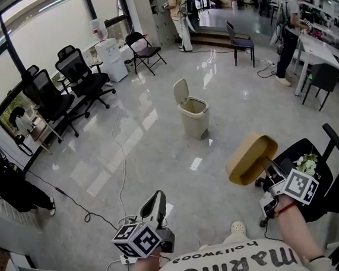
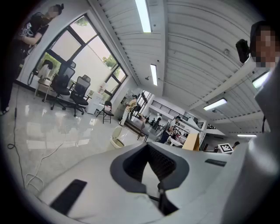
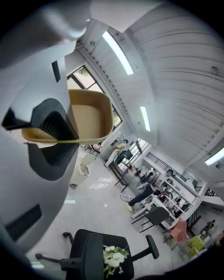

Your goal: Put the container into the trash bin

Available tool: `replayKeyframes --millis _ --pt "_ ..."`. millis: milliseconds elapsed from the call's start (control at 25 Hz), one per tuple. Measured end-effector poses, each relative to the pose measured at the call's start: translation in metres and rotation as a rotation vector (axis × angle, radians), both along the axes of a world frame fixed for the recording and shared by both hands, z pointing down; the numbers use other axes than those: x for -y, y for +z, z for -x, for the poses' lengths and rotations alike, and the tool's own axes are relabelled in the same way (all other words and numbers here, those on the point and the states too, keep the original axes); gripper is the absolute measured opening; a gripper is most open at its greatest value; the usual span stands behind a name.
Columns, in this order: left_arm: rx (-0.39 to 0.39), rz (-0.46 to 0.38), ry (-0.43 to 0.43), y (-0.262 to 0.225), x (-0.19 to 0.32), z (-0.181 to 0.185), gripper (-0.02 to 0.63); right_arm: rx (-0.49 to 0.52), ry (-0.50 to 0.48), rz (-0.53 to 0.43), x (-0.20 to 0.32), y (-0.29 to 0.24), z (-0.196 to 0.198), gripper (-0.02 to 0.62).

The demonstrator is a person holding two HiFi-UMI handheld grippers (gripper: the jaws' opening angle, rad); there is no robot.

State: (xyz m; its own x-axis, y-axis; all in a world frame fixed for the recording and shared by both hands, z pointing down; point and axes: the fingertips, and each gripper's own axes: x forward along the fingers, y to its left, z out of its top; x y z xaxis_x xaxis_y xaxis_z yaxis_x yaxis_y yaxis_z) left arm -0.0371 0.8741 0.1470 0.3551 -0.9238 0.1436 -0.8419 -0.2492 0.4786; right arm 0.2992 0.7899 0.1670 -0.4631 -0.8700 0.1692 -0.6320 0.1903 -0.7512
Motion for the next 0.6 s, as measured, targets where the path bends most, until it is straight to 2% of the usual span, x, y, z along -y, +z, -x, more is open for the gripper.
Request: replayKeyframes --millis 320,600 --pt "-0.020 -0.006 0.004 0.000 0.004 0.003 -0.005 -0.025 0.008 0.001 0.002 0.002 -0.001 0.014" --pt "0.017 -0.003 0.006 0.003 0.013 0.004 -0.005 -0.069 -0.011 0.020 0.007 0.013 -0.001 0.014"
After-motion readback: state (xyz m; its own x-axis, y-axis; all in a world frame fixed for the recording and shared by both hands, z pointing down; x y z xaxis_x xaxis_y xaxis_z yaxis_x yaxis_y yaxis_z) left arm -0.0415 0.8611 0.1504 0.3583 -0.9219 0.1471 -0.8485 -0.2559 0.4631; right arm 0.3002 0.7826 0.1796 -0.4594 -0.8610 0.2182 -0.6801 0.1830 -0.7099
